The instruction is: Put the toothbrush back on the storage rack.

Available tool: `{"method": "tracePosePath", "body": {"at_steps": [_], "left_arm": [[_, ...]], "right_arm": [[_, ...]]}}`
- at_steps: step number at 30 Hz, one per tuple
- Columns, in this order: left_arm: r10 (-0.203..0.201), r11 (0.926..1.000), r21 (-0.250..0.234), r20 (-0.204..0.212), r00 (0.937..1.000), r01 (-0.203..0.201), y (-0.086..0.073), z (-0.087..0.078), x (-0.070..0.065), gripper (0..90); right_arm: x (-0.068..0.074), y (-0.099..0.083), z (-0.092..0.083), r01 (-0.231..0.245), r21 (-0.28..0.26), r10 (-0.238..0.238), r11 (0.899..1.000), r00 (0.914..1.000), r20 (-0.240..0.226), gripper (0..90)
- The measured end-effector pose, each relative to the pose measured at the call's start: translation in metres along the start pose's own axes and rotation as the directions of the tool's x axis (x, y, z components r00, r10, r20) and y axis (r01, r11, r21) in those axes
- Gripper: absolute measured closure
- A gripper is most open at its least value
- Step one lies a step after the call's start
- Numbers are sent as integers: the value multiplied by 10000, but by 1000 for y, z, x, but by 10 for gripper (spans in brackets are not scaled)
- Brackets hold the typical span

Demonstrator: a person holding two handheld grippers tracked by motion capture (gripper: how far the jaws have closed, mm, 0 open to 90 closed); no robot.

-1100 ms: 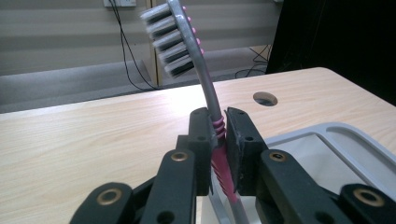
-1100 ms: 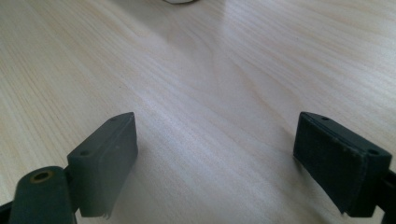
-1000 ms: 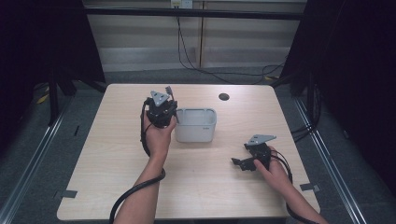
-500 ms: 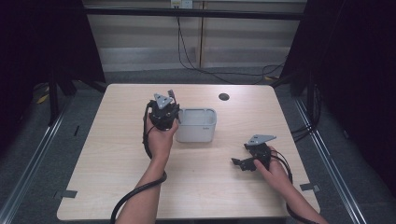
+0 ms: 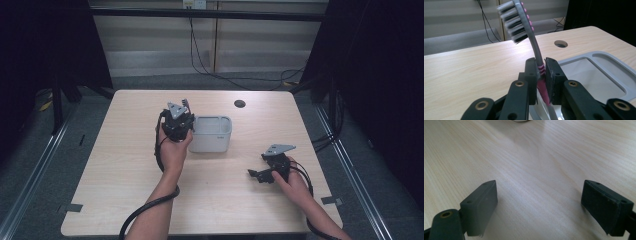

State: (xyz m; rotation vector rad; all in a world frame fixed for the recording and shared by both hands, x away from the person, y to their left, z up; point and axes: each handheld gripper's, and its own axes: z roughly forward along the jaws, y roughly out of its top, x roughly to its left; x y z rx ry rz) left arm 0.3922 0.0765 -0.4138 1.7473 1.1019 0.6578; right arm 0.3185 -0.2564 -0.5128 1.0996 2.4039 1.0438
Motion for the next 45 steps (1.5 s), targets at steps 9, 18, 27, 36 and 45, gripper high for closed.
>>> {"method": "tracePosePath", "body": {"at_steps": [9,18,27,36,45], "left_arm": [[49,10000,-46,-39,10000,-50,3,-3,2,805],[183,9997,-141,-223,9996,-187,11,-9,7,807],[326,9994,125,-178,9993,-324,4,-4,5,807],[286,9991,312,-95,9995,-283,-5,-1,2,804],[168,9990,407,-1,9999,-168,-11,0,1,801]], "right_arm": [[0,0,0,-5,-11,5,10000,10000,-19,133],[0,0,0,-15,1,15,10000,10000,2,133],[0,0,0,-11,8,11,10000,10000,-13,133],[0,0,0,-21,6,21,10000,10000,-10,133],[0,0,0,-34,5,34,10000,10000,-11,133]]}}
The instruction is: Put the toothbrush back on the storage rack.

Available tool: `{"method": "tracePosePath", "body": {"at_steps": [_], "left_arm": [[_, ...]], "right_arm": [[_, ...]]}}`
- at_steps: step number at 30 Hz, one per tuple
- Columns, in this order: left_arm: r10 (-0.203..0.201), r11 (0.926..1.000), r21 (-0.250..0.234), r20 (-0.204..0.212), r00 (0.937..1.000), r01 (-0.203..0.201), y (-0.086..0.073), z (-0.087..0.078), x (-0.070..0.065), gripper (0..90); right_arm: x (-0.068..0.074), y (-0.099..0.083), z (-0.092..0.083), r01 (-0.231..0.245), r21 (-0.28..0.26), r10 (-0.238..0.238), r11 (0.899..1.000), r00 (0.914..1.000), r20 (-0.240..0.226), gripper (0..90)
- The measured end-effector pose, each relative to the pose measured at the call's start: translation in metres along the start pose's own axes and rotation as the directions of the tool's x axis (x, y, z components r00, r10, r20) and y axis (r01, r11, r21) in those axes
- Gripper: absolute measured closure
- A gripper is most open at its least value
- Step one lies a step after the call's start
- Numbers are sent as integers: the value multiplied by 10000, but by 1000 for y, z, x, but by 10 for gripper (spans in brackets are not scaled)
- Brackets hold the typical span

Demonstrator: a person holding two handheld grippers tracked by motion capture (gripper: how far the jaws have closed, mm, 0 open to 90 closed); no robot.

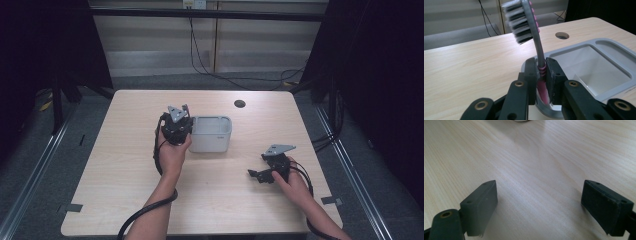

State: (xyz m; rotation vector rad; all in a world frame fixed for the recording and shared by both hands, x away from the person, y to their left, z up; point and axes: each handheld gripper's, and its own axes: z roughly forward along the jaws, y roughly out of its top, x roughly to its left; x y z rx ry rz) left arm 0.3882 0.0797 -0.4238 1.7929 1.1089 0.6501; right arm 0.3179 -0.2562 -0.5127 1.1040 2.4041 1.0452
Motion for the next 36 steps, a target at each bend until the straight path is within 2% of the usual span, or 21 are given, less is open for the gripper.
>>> {"method": "tracePosePath", "body": {"at_steps": [22,27,36], "left_arm": [[-118,9999,88,179,9998,116,-1,1,-2,779],[-210,9998,31,303,9993,209,0,-1,1,728],[-244,9994,-216,605,9979,257,3,-9,9,508]], "right_arm": [[0,0,0,20,5,-20,10000,10000,-8,132],[0,0,0,20,6,-20,10000,10000,4,132],[0,0,0,6,16,-6,10000,10000,-3,132]]}}
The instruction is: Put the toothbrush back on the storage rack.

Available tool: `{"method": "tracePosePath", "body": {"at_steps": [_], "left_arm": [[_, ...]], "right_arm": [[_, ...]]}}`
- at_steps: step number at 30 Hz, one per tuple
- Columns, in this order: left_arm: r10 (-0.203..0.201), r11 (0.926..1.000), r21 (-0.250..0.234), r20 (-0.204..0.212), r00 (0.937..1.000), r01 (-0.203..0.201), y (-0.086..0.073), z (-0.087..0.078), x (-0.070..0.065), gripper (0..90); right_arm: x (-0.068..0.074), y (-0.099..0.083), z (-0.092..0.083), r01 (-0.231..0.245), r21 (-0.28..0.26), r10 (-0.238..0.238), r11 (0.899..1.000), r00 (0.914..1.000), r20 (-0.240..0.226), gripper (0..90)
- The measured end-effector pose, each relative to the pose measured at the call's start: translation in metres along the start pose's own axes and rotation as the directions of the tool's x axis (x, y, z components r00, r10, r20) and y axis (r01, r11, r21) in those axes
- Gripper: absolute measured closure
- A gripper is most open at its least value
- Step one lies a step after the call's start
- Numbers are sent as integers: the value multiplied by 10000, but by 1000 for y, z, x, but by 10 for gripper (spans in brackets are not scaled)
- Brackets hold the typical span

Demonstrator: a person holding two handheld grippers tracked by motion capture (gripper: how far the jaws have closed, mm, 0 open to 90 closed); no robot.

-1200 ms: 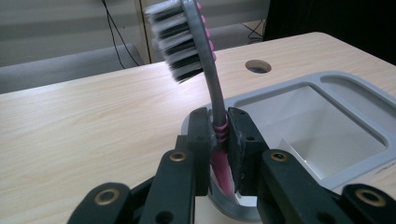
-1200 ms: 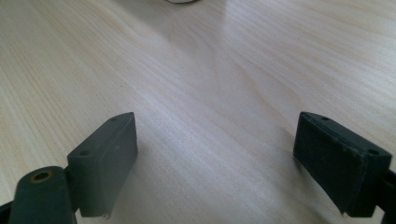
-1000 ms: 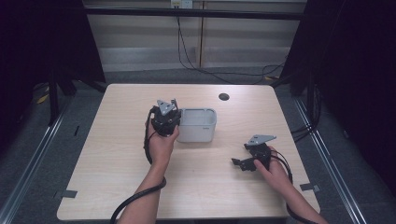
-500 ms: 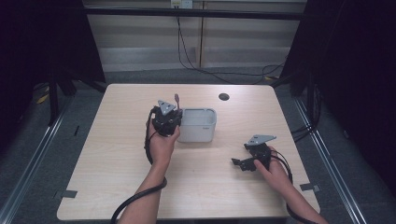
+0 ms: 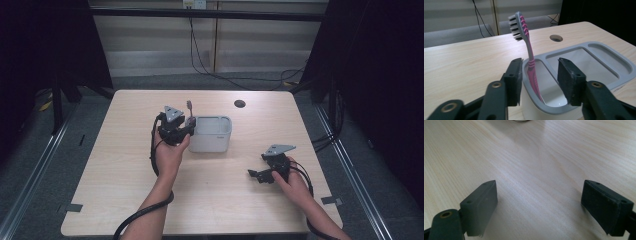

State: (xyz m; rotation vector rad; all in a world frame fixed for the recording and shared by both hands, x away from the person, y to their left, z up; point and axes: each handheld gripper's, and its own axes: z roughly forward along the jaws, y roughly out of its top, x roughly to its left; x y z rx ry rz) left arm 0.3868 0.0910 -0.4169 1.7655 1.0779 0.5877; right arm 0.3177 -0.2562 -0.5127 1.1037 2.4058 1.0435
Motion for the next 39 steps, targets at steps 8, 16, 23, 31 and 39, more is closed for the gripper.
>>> {"method": "tracePosePath", "body": {"at_steps": [8,16,23,31,39], "left_arm": [[-187,9998,100,301,9994,184,1,-5,8,366],[-223,9998,26,599,9980,222,-6,-10,15,303],[-184,9998,3,808,9966,184,-10,-17,21,270],[-211,9998,62,1060,9941,205,-21,-22,30,241],[-263,9996,113,1154,9930,251,-32,-27,37,240]], "right_arm": [[0,0,0,15,-9,-15,10000,10000,5,132],[0,0,0,46,-19,-46,10000,10000,-7,132],[0,0,0,44,-16,-44,10000,10000,-11,132],[0,0,0,51,-26,-51,10000,10000,-7,132],[0,0,0,53,-31,-53,10000,10000,-4,132]]}}
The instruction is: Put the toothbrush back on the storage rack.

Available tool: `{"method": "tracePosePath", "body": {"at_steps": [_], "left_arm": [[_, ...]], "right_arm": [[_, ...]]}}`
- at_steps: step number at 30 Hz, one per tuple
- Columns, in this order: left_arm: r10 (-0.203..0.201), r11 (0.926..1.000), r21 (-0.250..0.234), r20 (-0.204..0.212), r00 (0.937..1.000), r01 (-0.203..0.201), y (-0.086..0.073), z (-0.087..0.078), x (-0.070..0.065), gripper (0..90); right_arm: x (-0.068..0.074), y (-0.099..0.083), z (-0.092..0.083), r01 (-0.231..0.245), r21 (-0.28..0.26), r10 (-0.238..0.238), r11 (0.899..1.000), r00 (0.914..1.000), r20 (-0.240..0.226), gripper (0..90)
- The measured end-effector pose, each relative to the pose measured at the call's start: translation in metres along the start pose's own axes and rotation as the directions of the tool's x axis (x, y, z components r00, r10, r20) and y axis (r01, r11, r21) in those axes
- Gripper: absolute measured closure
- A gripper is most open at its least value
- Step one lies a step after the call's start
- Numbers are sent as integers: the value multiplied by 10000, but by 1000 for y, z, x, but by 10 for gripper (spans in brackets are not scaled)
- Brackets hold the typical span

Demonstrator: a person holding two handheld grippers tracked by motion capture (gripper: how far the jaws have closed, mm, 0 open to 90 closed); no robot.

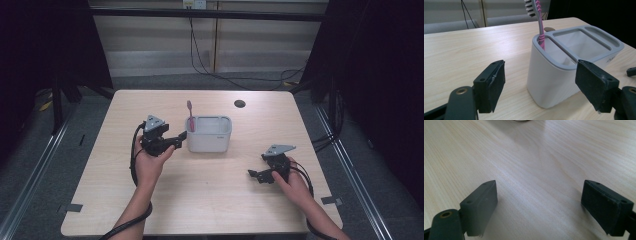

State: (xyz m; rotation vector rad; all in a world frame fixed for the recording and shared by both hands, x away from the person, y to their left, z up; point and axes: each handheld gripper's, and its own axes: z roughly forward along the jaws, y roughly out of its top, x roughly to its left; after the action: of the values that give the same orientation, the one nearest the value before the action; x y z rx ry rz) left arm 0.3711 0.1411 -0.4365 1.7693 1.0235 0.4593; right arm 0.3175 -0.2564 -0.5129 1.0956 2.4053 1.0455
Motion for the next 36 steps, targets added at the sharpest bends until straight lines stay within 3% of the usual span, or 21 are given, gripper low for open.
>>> {"method": "tracePosePath", "body": {"at_steps": [8,16,27,36], "left_arm": [[68,9994,346,100,9999,-72,-12,-3,7,240],[27,9988,492,-57,10000,-24,-22,-8,13,240],[50,9960,891,167,9998,-65,-32,-11,18,240],[-236,9936,1107,112,9997,222,-43,-19,28,241]], "right_arm": [[0,0,0,6,-3,-6,10000,10000,3,132],[0,0,0,7,-4,-7,10000,10000,1,132],[0,0,0,15,-6,-15,10000,10000,1,132],[0,0,0,17,-6,-17,10000,10000,-1,132]]}}
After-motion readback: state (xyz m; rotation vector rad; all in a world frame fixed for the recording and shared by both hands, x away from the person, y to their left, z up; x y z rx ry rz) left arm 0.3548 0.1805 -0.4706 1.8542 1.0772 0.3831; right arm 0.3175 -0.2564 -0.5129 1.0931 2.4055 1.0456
